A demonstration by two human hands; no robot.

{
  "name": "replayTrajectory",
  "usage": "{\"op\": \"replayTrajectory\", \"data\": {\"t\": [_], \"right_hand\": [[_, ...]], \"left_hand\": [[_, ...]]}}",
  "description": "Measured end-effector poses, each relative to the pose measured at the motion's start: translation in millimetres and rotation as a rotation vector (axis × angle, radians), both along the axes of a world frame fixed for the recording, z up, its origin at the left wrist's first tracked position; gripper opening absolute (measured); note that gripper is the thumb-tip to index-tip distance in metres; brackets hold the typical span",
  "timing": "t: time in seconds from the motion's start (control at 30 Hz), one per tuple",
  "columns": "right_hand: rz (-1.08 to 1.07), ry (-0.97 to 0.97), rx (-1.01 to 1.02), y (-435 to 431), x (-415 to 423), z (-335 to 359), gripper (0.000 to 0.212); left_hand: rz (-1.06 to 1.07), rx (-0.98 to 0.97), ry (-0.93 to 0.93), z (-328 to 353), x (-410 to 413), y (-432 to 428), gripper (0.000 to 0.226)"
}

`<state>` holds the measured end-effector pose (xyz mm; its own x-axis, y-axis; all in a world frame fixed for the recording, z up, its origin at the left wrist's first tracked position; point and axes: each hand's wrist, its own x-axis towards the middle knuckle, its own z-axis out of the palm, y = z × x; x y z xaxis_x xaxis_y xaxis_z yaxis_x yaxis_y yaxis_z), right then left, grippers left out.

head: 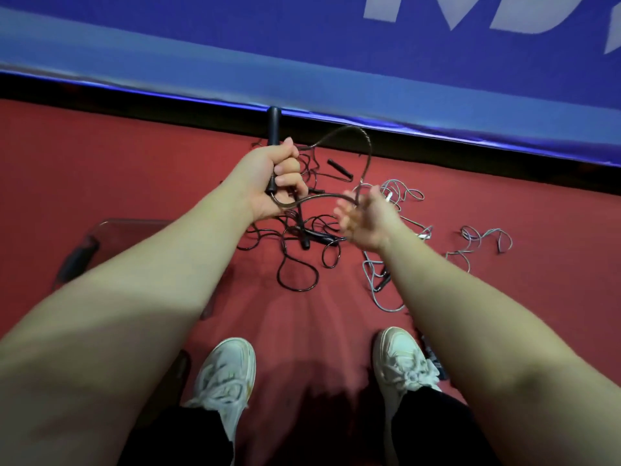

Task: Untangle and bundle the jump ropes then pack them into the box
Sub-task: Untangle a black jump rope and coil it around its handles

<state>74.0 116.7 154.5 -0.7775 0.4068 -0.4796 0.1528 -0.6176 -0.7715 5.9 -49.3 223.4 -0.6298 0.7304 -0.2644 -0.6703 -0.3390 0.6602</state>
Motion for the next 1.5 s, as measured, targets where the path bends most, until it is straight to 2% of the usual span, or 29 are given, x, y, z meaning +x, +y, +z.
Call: {"op": "replayTrajectory", "data": {"t": [0.1,0.13,0.17,0.2,0.23,0.27,0.33,0.37,0.43,0.5,0.57,0.63,0.77,0.87,1.0,1.1,1.17,1.2,1.27,1.33,1.4,1.5], "right_hand": [[0.256,-0.199,0.347,-27.3,-0.1,-32.1,0.019],[0.345,-0.233,0.511,-34.3,0.3,-42.4,0.029],[0.441,-0.229,0.645,-40.1,0.0,-51.0,0.051],[0.516,-0.196,0.710,-47.4,-3.1,-56.4,0.067],[0.548,-0.147,0.726,-56.6,-6.6,-56.8,0.072],[0.562,-0.075,0.745,-65.2,-11.9,-56.9,0.064],[0.575,-0.025,0.873,-79.9,-24.5,-54.6,0.022],[0.558,-0.034,0.922,-83.7,-29.3,-51.2,0.017],[0.433,-0.082,0.983,-76.9,-35.6,-46.4,0.031],[0.130,-0.106,0.992,-56.0,-35.7,-27.6,0.031],[-0.127,-0.050,0.963,-33.4,-29.2,8.6,0.032],[-0.143,0.071,0.964,-25.0,-20.5,51.3,0.025],[0.020,0.217,1.005,-46.5,-9.5,106.2,0.017],[0.132,0.309,1.029,-67.4,-6.3,125.6,0.014],[0.226,0.422,1.022,-81.9,3.6,144.3,0.014],[0.304,0.501,1.001,-84.0,10.0,152.2,0.012],[0.301,0.577,0.865,-78.8,11.4,153.7,0.009],[0.239,0.603,0.782,-71.8,9.7,152.2,0.011],[0.022,0.527,0.759,-51.9,2.6,138.5,0.020],[-0.072,0.236,0.864,-33.3,-5.7,107.9,0.024],[0.177,-0.068,0.888,-30.2,-10.1,64.0,0.032],[0.523,-0.194,0.841,-39.6,-17.1,5.8,0.055]], "left_hand": [[0.105,0.091,-0.142,9.7,-0.8,5.2,0.028],[0.133,0.110,-0.169,13.7,-1.5,4.7,0.027],[0.157,0.127,-0.196,17.7,-2.7,3.6,0.027],[0.175,0.142,-0.225,20.7,-3.7,1.8,0.026],[0.188,0.157,-0.251,22.2,-4.2,-0.6,0.025],[0.199,0.170,-0.272,22.9,-4.8,-3.2,0.025],[0.242,0.199,-0.311,23.3,-7.4,-9.2,0.025],[0.278,0.220,-0.329,23.5,-10.3,-13.8,0.025],[0.346,0.256,-0.329,21.9,-20.7,-26.7,0.025],[0.373,0.208,-0.214,14.7,-33.4,-43.8,0.023],[0.359,-0.008,-0.030,-0.2,-41.4,-57.6,0.022],[0.285,-0.290,0.126,-19.0,-41.4,-61.9,0.023],[-0.009,-0.707,0.355,-48.1,-27.2,-42.6,0.036],[-0.051,-0.690,0.423,-53.6,-12.2,-17.8,0.039],[0.096,-0.600,0.557,-49.9,-15.8,-1.5,0.044],[0.140,-0.624,0.626,-41.4,-18.4,-2.7,0.008],[0.184,-0.600,0.590,-35.0,-20.8,-2.0,0.034],[0.197,-0.540,0.543,-26.6,-23.1,-0.8,0.038],[0.152,-0.416,0.461,-3.6,-27.3,0.3,0.041],[0.097,-0.337,0.412,23.7,-28.6,0.3,0.041],[0.037,-0.310,0.382,43.2,-27.0,1.6,0.041],[-0.056,-0.266,0.324,63.4,-16.3,3.4,0.043]]}}
